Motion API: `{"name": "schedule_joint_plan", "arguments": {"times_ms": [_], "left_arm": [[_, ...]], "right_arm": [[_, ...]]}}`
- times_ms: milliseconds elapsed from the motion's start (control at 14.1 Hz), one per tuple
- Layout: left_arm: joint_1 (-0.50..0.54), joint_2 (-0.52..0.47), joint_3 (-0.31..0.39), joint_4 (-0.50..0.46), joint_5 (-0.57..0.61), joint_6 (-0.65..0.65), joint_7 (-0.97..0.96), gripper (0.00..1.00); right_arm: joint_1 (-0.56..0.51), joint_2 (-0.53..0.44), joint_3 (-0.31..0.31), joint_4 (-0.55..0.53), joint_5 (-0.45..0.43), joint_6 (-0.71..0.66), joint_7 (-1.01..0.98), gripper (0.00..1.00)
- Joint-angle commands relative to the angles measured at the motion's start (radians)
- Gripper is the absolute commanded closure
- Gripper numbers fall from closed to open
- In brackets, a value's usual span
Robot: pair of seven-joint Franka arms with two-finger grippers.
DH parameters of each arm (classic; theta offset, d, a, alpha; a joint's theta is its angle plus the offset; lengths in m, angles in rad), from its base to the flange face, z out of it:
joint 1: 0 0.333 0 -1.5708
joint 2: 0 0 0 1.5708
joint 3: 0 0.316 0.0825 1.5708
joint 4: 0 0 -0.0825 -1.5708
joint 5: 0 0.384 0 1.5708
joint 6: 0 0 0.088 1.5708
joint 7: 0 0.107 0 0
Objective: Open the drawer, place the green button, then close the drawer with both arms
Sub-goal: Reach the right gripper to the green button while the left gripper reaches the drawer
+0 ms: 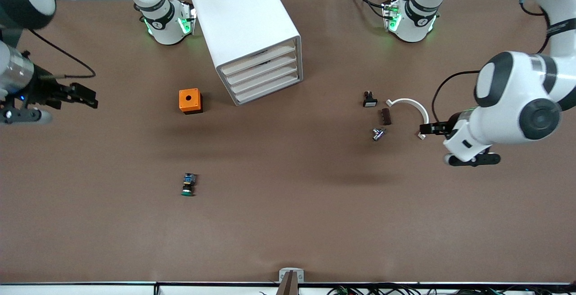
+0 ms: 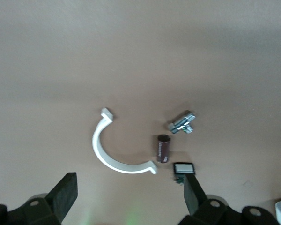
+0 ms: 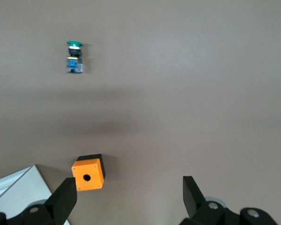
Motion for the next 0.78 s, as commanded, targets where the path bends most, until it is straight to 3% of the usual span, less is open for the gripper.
{"name": "schedule_joint_plan", "arguments": {"times_ms": [0, 285, 569, 712], "left_arm": [[-0.076, 0.078, 0.000, 0.076, -0.040, -0.015, -0.166, 0.00], [-0.165, 0.224, 0.002, 0.213, -0.271, -0.015, -0.550, 0.00], [-0.219, 0.328, 0.002, 0.290, -0.462, -0.015, -0.889, 0.00], [-0.250, 0.364, 0.003, 0.310, -0.557, -0.008, -1.024, 0.00]], "right_arm": [[-0.006, 0.097, 0.010, 0.051, -0.001, 0.046, 0.007, 0.00], [0.042, 0.184, 0.015, 0.000, 0.099, 0.259, 0.099, 0.00], [0.136, 0.327, 0.015, -0.004, 0.194, 0.440, 0.150, 0.00], [0.180, 0.400, 0.013, 0.005, 0.193, 0.498, 0.150, 0.00]]}}
